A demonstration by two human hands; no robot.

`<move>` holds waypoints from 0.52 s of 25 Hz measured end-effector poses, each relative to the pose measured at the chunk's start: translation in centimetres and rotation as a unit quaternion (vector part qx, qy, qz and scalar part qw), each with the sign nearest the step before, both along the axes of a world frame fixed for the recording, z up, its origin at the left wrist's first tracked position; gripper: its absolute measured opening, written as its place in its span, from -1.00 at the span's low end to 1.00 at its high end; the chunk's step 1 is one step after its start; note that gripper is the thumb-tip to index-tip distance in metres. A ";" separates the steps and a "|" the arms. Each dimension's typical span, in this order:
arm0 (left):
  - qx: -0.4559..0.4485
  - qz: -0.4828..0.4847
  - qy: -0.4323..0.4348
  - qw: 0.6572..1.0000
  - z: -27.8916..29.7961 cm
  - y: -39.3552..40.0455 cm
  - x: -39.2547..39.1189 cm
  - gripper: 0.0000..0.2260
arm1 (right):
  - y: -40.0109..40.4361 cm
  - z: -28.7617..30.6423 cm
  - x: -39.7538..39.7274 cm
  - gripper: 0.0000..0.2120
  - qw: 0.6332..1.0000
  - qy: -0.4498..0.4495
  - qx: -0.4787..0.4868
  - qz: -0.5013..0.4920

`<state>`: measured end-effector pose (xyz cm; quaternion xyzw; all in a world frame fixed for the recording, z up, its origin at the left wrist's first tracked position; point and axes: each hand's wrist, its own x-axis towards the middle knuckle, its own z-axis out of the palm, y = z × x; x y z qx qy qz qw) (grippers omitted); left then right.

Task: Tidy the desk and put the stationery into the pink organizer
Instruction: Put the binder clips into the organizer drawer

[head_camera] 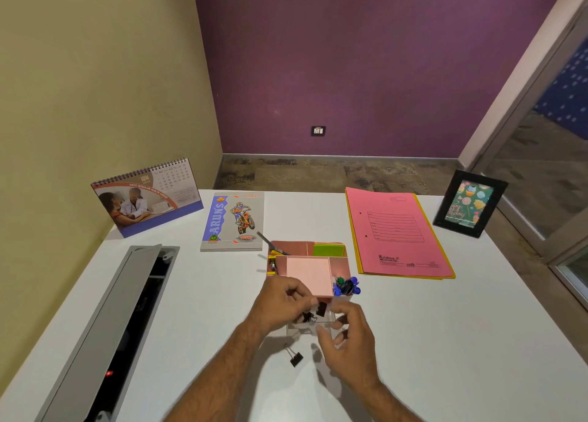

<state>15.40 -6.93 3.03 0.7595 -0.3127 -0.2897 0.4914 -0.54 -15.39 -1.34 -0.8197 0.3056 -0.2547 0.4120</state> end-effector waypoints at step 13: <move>0.164 -0.266 -0.491 0.813 -1.9 -1.1 -0.1 -0.75 | 4.4 -4.6 -0.3 -0.66 0.902 0.320 -0.207 0.202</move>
